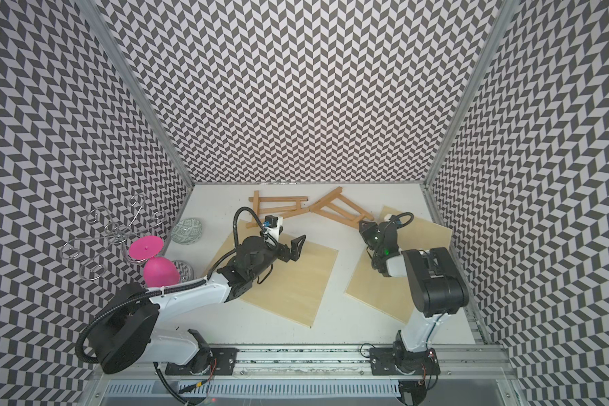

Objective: Assemble the easel
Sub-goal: Pick up the easel at the center of the board.

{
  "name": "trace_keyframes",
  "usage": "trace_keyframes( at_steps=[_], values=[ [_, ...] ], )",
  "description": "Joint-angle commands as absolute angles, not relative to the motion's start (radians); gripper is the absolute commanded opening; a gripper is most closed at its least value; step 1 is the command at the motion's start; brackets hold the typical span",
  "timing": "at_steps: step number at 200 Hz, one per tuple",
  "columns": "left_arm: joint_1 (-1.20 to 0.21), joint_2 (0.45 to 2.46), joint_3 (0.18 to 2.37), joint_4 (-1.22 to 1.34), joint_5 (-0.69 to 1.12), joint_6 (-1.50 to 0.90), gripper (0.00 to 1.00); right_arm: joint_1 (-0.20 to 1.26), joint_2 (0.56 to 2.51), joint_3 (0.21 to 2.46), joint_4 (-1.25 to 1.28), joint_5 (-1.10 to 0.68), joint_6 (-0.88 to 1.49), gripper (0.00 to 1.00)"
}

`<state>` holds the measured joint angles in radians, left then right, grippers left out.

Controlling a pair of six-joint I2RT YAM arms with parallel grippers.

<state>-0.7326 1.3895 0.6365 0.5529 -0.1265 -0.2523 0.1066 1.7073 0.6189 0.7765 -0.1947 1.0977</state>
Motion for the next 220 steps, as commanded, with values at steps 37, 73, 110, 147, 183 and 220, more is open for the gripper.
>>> trace_keyframes(
  at_steps=[37,73,110,147,183,220],
  values=[
    [-0.748,1.377,0.679,0.544,-0.132,-0.261,1.00,0.095,1.556,0.671,0.722,-0.229,1.008,0.13],
    [-0.759,1.368,0.685,0.535,-0.132,-0.257,1.00,0.088,1.515,0.690,0.665,-0.280,0.996,0.07],
    [-0.762,1.368,0.693,0.547,-0.130,-0.191,1.00,0.053,1.430,0.689,0.593,-0.333,0.999,0.05],
    [-0.780,1.458,0.775,0.536,-0.077,-0.016,0.99,0.014,1.388,0.706,0.522,-0.410,0.991,0.04],
    [-0.832,1.621,0.901,0.509,-0.049,0.121,0.97,0.008,1.346,0.749,0.410,-0.415,0.930,0.04],
    [-0.867,1.832,1.097,0.452,-0.036,0.227,0.91,0.008,1.326,0.767,0.339,-0.415,0.911,0.04]
  ],
)
